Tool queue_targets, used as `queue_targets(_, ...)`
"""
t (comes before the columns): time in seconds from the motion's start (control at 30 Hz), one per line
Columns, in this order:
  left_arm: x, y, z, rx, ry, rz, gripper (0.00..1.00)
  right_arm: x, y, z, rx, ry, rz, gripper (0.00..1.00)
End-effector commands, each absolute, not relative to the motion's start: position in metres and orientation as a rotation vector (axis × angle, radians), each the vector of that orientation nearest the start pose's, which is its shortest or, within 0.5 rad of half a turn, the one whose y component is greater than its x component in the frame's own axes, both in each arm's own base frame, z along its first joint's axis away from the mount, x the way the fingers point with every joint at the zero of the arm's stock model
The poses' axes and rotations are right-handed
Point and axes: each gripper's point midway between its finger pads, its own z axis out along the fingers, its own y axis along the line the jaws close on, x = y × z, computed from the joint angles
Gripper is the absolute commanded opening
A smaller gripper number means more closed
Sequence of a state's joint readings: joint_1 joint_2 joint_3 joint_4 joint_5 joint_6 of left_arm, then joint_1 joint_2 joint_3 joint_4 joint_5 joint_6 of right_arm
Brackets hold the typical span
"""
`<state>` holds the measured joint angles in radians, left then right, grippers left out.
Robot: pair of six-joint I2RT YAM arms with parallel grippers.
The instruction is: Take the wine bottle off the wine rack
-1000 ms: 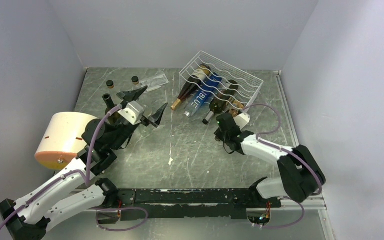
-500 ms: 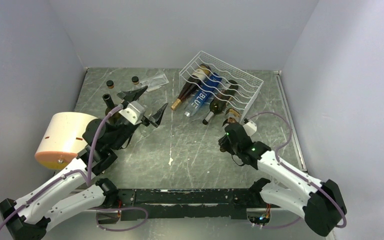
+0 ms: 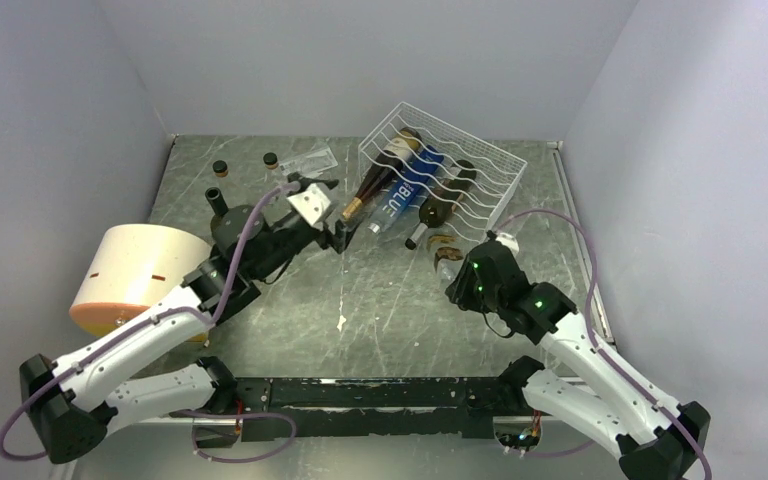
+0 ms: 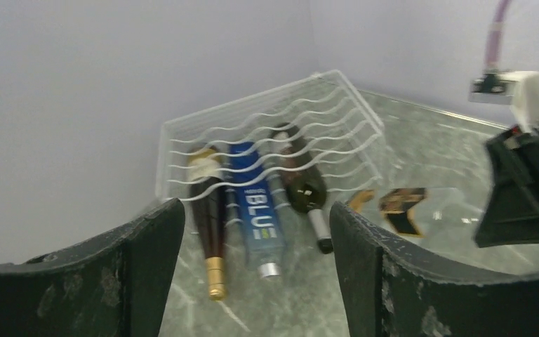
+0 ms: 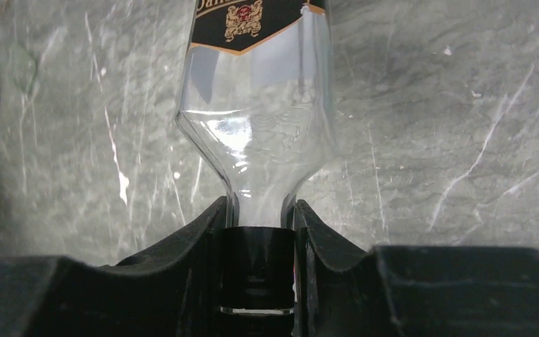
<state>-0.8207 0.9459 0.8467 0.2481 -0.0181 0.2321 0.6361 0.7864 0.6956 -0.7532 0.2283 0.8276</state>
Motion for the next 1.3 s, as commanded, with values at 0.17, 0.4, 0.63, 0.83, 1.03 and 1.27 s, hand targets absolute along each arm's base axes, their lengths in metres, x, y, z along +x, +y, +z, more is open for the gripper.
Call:
queue_targets(0.17, 0.192, -0.323, 0.335, 0.857, 1.446, -0.979, 0.88, 0.185, 0.179, 0.164, -0.182, 2.4, 0.651, 0.0)
queue_targets(0.4, 0.153, -0.345, 0.271, 0.883, 1.568, -0.89, 0.95, 0.185, 0.18, 0.178, -0.289, 2.442, 0.605, 0.0)
queue_targets(0.63, 0.164, -0.358, 0.223, 1.026, 1.472, -0.521, 0.96, 0.179, 0.186, 0.186, -0.317, 2.449, 0.661, 0.0)
queue_targets(0.83, 0.171, -0.38, 0.211, 1.123, 1.34, -0.446, 0.99, 0.176, 0.187, 0.191, -0.288, 2.433, 0.695, 0.0)
queue_targets(1.03, 0.182, -0.407, 0.191, 1.143, 1.314, -0.407, 0.99, 0.176, 0.187, 0.197, -0.278, 2.422, 0.703, 0.0)
queue_targets(1.27, 0.199, -0.416, 0.185, 1.131, 1.253, -0.294, 0.99, 0.173, 0.186, 0.206, -0.283, 2.412, 0.717, 0.0)
